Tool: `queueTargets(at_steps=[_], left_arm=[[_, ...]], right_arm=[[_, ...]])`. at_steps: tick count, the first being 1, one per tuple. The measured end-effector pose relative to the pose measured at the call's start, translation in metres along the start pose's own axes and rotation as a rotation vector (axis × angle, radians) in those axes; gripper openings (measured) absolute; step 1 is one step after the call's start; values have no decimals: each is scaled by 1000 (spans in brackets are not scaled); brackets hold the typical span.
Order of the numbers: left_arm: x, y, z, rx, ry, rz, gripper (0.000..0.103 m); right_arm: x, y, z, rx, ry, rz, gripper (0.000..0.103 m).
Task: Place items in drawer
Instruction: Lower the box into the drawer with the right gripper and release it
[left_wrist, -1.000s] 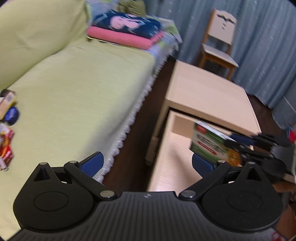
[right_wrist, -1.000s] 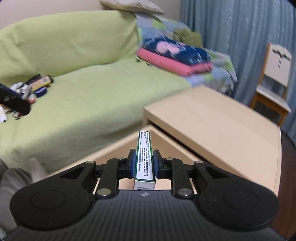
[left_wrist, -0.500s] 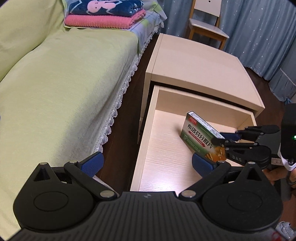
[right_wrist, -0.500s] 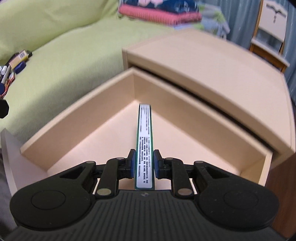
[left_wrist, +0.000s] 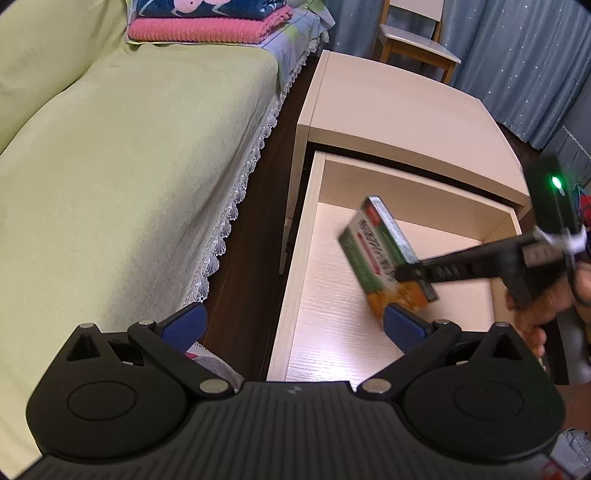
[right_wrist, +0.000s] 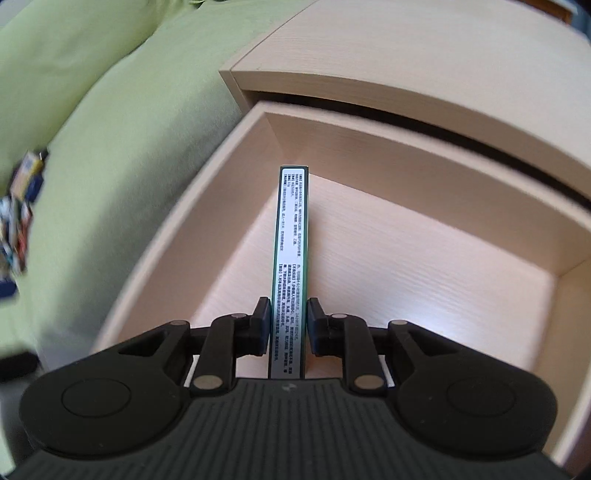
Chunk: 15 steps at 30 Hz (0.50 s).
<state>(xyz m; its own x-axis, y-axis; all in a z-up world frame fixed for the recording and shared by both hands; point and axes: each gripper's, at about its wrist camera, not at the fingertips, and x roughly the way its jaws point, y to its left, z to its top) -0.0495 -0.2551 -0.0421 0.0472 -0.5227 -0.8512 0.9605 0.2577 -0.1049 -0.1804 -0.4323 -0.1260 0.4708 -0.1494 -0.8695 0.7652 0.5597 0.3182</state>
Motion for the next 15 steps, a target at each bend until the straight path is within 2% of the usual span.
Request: queueTargets(at_steps=[3, 4, 6, 12, 15], left_arm=[[1, 2, 0, -5, 5, -1, 102], [1, 2, 0, -6, 5, -1, 102], [1, 3, 0, -7, 7, -2, 102], [2, 5, -1, -10, 11, -4, 102], [3, 4, -1, -13, 15, -7, 102]], right_arm=[[5, 9, 9, 45, -21, 63, 22], [6, 12, 10, 53, -31, 84, 26], [7, 17, 12, 51, -39, 112, 27], [-6, 15, 1, -83, -76, 167, 33], [-18, 8, -14, -193, -68, 185, 34]])
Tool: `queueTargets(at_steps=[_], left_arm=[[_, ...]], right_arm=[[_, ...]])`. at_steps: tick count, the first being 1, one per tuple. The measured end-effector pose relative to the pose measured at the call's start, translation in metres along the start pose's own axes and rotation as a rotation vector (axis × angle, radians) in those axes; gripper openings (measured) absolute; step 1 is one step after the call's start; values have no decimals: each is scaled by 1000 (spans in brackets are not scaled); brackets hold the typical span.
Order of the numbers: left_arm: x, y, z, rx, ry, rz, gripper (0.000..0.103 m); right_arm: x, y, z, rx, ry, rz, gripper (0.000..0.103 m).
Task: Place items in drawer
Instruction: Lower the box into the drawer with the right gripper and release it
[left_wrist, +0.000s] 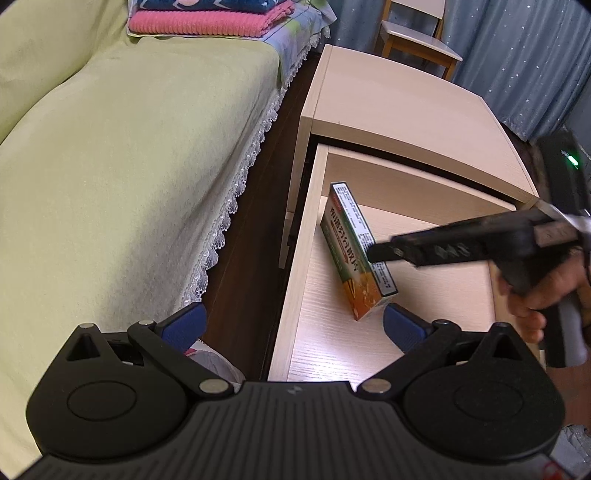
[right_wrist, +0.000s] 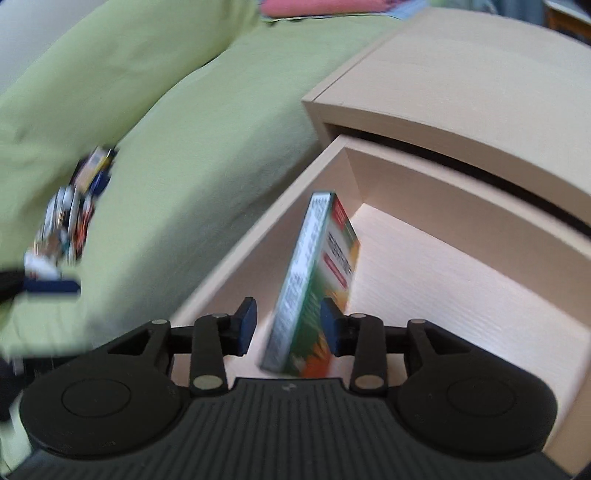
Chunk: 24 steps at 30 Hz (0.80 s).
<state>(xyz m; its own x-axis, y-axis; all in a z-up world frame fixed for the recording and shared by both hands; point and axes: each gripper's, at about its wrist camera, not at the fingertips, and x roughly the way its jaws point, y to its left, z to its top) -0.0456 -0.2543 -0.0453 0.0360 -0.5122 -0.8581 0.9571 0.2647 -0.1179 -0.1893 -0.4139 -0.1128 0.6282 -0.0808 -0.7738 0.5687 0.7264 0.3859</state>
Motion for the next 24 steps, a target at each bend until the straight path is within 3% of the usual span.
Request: queueTargets(at_steps=[7, 9, 13, 24], left_arm=[[-3, -3, -3, 13, 1, 8, 102], [-4, -3, -3, 9, 5, 14, 102], [-5, -2, -4, 2, 10, 23, 102], [-1, -7, -4, 19, 14, 10, 102]], right_arm=[[6, 11, -23, -291, 90, -32, 34], [17, 13, -25, -318, 103, -47, 33], [40, 5, -21, -242, 97, -31, 20], [72, -2, -1, -109, -13, 32, 20]])
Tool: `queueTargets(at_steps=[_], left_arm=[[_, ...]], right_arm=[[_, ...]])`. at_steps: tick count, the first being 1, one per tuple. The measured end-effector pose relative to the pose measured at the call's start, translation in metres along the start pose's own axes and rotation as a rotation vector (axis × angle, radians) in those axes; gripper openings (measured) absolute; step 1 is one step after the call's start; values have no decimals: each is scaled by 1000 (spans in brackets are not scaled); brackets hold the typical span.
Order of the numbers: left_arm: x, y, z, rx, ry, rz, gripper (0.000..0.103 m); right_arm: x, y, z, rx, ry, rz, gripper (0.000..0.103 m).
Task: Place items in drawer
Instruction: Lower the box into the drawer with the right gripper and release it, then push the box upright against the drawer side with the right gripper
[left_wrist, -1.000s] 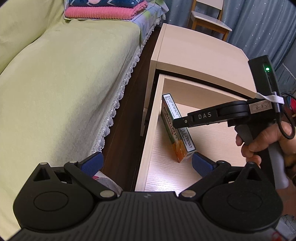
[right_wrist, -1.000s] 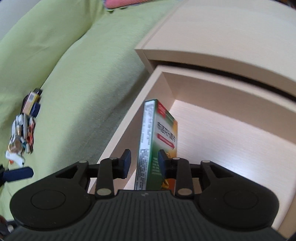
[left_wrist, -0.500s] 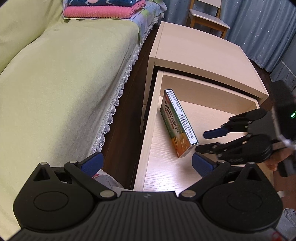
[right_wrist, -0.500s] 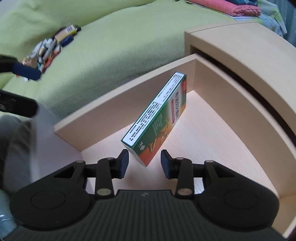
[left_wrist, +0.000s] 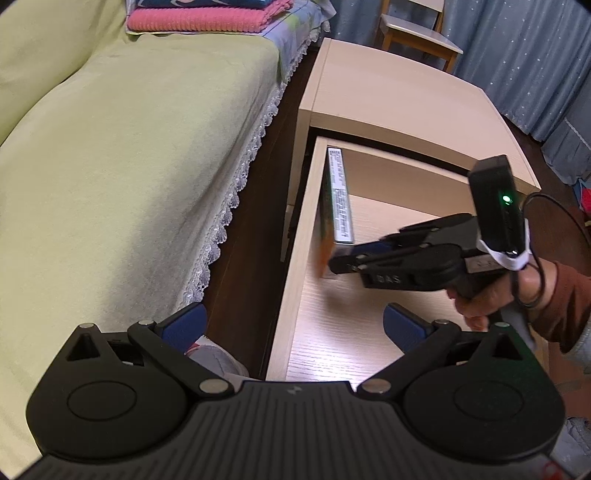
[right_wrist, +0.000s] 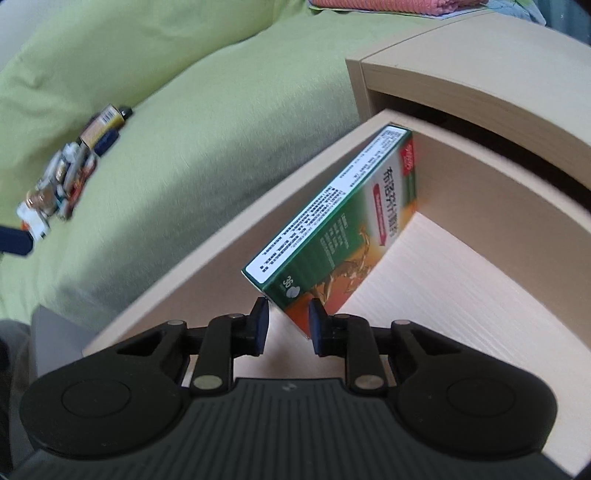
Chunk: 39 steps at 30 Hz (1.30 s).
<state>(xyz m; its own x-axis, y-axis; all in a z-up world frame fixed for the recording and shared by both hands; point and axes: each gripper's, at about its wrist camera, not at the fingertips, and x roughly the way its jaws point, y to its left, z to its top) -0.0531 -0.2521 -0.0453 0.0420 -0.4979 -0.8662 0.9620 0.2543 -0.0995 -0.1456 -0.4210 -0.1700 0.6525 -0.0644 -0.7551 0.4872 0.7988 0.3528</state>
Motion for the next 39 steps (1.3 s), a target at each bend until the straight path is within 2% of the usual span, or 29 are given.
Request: queueTargets(at_steps=[4, 7, 11, 14, 19, 23, 29, 36, 39], left_arm=[[1, -4, 0, 17, 1, -7, 102], [1, -7, -2, 32, -1, -16, 102], [3, -13, -3, 73, -13, -35, 102], [4, -20, -1, 125, -21, -83, 102], [10, -27, 1, 228, -27, -149, 102], [22, -31, 4, 264, 11, -121, 102], [27, -29, 4, 252, 20, -135, 102], [31, -28, 5, 251, 28, -125, 102], [31, -29, 6, 251, 26, -123, 102]], right_arm=[[-1, -4, 0, 21, 7, 20, 20], [-13, -5, -6, -16, 18, 10, 21], [-21, -10, -13, -73, 44, -73, 21], [-20, -17, -15, -106, 50, -137, 20], [-10, -21, -13, -157, 41, -147, 19], [3, -22, -10, -188, 53, -142, 18], [20, -20, -2, -229, 44, -138, 14], [33, -21, 16, -197, 10, -140, 12], [35, -23, 19, -195, 9, -177, 12]])
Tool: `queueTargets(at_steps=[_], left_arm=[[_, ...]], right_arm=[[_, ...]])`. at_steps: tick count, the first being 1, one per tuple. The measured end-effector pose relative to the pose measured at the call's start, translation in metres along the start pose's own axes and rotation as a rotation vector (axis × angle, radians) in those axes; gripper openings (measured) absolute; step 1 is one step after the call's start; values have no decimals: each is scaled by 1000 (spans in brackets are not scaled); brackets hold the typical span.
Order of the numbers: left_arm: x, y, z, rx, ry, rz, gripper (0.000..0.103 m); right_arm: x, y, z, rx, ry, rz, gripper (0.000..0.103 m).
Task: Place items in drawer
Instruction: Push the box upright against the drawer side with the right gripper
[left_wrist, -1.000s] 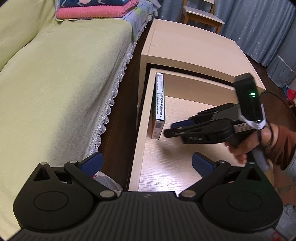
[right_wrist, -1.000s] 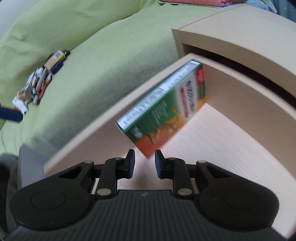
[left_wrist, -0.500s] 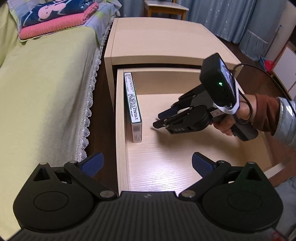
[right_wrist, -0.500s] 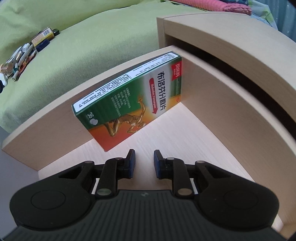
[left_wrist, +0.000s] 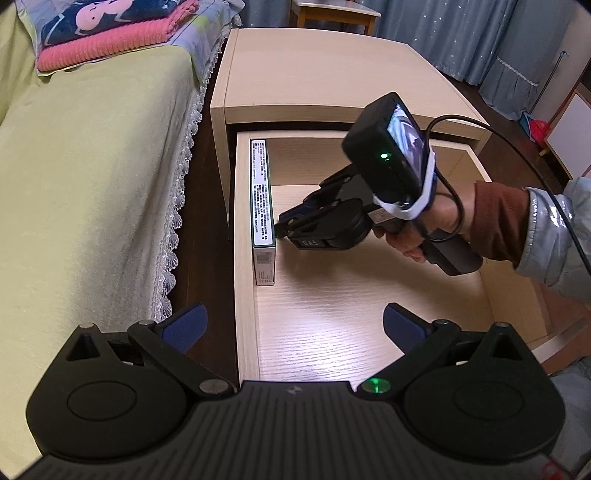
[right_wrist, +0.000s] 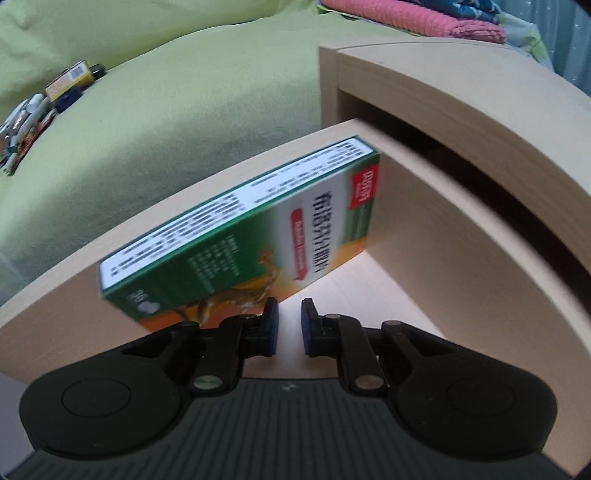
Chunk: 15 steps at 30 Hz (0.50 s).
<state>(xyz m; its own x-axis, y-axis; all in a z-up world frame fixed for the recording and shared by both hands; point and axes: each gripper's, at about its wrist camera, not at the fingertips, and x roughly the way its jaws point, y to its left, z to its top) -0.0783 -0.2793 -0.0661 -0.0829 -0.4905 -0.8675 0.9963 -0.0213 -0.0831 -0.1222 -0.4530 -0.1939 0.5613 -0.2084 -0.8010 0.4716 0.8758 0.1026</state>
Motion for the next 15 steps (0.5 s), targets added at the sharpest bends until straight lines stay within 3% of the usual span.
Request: queueTargets(at_steps=[8, 15], left_arm=[[1, 0, -2, -6, 6, 9, 102], [-1, 1, -1, -21, 0, 27, 102]], right_arm=[[-16, -10, 0, 67, -52, 19, 12], [-14, -20, 4, 113, -44, -6, 12]])
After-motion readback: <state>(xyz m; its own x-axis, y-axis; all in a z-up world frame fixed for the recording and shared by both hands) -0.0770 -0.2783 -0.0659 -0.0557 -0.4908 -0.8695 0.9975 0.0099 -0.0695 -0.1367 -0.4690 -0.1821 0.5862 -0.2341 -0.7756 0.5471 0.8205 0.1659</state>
